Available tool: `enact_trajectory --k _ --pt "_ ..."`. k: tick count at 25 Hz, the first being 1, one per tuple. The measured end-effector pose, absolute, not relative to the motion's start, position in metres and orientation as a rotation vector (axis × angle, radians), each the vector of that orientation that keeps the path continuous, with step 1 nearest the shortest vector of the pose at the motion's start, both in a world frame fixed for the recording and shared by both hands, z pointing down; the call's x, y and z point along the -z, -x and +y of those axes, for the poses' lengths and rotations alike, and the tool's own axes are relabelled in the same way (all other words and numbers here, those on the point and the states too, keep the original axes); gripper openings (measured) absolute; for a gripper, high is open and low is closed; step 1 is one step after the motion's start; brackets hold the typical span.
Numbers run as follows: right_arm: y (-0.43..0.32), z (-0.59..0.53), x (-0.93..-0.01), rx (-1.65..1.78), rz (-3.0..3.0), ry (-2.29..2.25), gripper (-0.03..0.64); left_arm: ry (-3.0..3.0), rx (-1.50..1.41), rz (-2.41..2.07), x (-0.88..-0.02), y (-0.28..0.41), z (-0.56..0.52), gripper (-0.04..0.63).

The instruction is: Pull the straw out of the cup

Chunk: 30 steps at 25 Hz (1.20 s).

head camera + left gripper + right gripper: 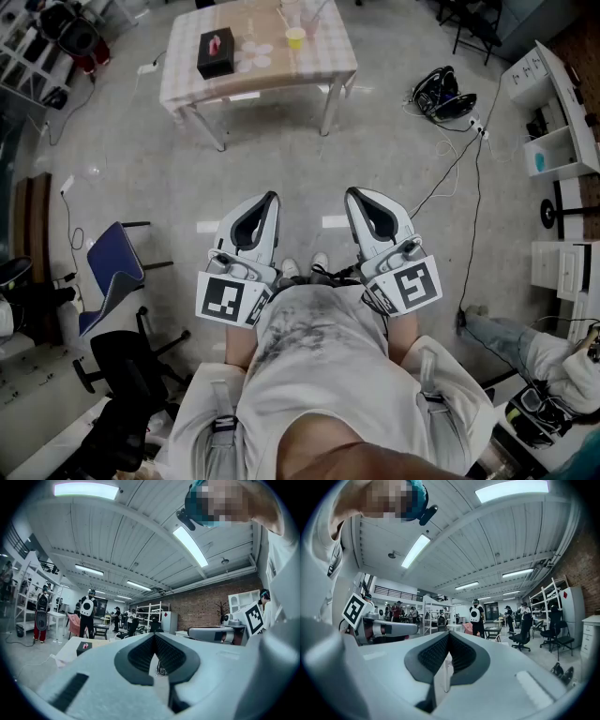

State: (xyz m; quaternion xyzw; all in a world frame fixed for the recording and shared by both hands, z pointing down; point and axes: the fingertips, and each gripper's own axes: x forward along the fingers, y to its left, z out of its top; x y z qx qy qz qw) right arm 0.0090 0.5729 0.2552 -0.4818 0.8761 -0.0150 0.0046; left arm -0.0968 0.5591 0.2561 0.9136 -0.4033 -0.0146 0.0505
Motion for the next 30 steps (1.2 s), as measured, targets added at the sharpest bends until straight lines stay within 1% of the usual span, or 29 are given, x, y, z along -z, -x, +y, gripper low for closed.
enact_trajectory --k 12,21,30 --pt "-0.023 0.564 -0.258 0.058 2.765 1.44 0.005 -2.79 0.027 -1.248 -0.256 0.073 0.546 0.005" --pt "-0.047 0.561 -0.251 0.002 2.748 1.487 0.006 -2.775 0.015 -1.28 -0.256 0.056 0.549 0.005" --pt "-0.044 0.538 -0.261 -0.001 2.768 1.523 0.008 -2.762 -0.003 -1.286 -0.263 0.058 0.53 0.005"
